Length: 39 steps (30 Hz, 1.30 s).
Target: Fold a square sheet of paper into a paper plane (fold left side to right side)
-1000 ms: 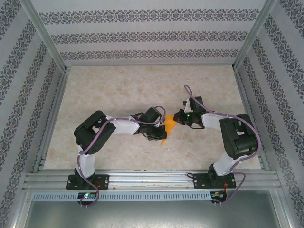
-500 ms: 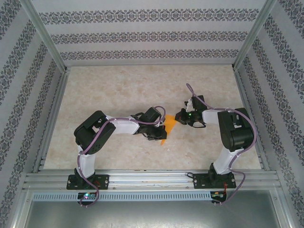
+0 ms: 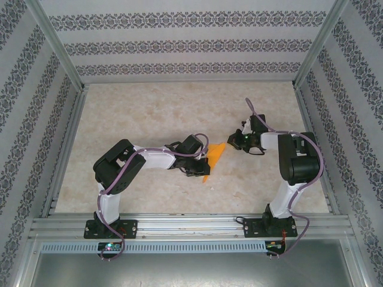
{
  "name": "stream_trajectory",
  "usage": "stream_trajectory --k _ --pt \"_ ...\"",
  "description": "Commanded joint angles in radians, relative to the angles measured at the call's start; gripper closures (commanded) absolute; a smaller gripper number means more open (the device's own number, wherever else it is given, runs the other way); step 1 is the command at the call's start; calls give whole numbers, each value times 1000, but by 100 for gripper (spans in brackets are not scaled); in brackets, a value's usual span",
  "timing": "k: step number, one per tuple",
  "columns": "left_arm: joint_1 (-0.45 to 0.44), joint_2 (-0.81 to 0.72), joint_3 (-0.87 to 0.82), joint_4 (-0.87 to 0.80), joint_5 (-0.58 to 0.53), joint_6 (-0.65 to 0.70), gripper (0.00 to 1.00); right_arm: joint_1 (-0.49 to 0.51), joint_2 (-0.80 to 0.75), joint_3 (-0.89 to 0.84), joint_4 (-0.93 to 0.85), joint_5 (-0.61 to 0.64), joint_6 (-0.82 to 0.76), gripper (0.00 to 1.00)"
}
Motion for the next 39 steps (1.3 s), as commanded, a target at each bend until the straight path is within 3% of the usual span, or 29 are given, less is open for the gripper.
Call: stream_trajectory --k 1,10,15,25,39 --pt "-15 66 -53 -183 -59 17 100 -8 -5 26 8 0 4 100" --pt "-14 63 -61 -174 -57 18 100 -5 -249 -61 -28 -12 25 100" --pt "-14 61 -61 -172 -57 17 100 57 -337 -156 -20 -23 87 100" --pt "-14 61 -64 -169 -56 17 100 255 -295 -245 90 43 205 100" --pt "-14 60 -62 -169 -53 19 100 320 -148 -283 162 61 265 100"
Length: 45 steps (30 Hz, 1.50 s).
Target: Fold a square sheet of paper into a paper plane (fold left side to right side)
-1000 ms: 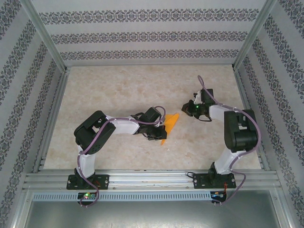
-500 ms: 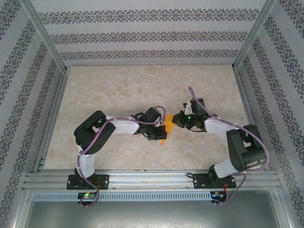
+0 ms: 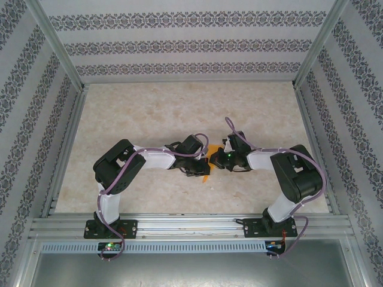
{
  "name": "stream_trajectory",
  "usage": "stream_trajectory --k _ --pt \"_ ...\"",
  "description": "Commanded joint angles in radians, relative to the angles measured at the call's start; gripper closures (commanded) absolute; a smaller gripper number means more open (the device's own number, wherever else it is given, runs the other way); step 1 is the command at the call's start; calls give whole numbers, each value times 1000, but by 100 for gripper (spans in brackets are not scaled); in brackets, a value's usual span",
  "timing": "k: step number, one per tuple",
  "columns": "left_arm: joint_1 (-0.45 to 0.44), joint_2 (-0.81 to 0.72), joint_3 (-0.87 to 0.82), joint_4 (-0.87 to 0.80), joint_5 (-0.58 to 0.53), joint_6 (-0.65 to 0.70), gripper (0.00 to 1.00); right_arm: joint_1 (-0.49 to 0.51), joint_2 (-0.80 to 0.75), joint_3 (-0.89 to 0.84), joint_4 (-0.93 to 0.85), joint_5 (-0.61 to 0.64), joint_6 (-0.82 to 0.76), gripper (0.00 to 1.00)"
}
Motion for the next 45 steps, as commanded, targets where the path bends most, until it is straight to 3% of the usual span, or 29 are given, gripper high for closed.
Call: stream_trajectory --k 1,14,27,37,45 --pt "-14 58 -60 -175 -55 20 100 3 29 -27 7 27 13 100" --pt "-13 39 -54 -184 -56 23 100 2 119 -59 3 15 -14 100" --pt "13 -159 3 -254 -69 59 80 2 115 -56 -20 47 -38 100" --pt "42 -163 -76 -43 139 -42 90 4 120 -54 -25 52 -40 100" --pt "41 -90 -100 145 222 -133 94 4 120 -58 -37 59 -49 100"
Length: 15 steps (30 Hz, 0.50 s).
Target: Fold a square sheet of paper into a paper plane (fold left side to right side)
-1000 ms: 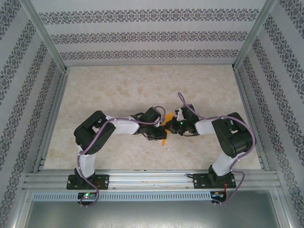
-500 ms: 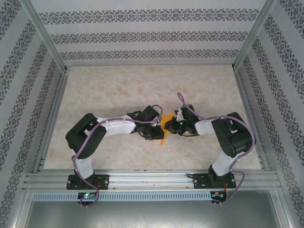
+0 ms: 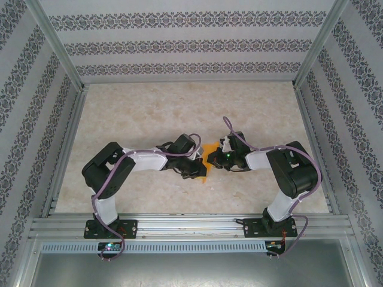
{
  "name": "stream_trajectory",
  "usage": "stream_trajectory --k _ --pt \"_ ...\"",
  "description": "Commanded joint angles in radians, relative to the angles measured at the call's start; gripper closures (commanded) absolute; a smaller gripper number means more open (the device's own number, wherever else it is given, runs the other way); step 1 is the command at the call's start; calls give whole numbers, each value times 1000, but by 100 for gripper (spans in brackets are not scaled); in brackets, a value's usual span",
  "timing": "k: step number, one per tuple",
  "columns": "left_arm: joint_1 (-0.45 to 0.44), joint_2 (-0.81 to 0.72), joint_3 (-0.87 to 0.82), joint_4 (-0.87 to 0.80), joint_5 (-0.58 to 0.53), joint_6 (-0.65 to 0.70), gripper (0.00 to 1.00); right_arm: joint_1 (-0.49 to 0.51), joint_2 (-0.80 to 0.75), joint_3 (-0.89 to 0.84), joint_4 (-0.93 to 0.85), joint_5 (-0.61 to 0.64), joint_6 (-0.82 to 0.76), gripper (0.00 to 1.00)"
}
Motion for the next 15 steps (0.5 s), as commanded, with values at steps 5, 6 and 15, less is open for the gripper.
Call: stream_trajectory --k 5,6,15 --pt "1 55 16 88 59 -36 95 4 64 -45 -157 134 -37 100" --pt "1 63 16 87 59 -35 95 4 63 -45 -159 136 -38 100" --pt "-6 84 10 77 48 -28 95 4 62 -40 -177 143 -47 100"
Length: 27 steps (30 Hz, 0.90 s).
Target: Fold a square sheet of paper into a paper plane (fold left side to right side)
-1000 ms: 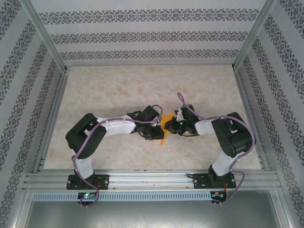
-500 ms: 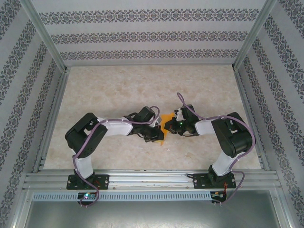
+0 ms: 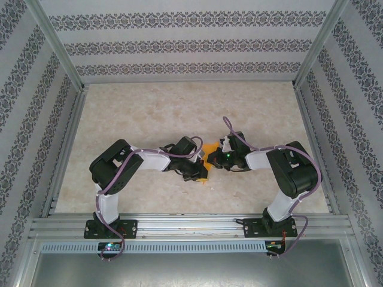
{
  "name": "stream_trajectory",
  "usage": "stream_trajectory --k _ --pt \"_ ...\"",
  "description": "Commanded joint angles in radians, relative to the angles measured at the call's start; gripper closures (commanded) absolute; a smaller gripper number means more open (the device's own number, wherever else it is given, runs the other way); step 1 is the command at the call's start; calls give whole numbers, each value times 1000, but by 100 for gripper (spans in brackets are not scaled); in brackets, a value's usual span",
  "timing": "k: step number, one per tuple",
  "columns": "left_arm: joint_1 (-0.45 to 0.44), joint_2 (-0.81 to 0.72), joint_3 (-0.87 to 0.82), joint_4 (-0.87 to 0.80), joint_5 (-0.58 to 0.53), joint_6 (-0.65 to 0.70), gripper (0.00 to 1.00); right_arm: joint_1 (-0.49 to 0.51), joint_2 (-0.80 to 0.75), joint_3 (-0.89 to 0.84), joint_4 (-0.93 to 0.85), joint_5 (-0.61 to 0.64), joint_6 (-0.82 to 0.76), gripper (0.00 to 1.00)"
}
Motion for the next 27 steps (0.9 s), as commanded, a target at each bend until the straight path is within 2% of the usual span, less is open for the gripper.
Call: stream_trajectory --k 1,27 --pt "-6 8 9 12 1 3 95 4 62 -39 -173 143 -42 100" --pt "-17 -13 -63 -6 -35 9 96 4 71 -27 -210 161 -59 100"
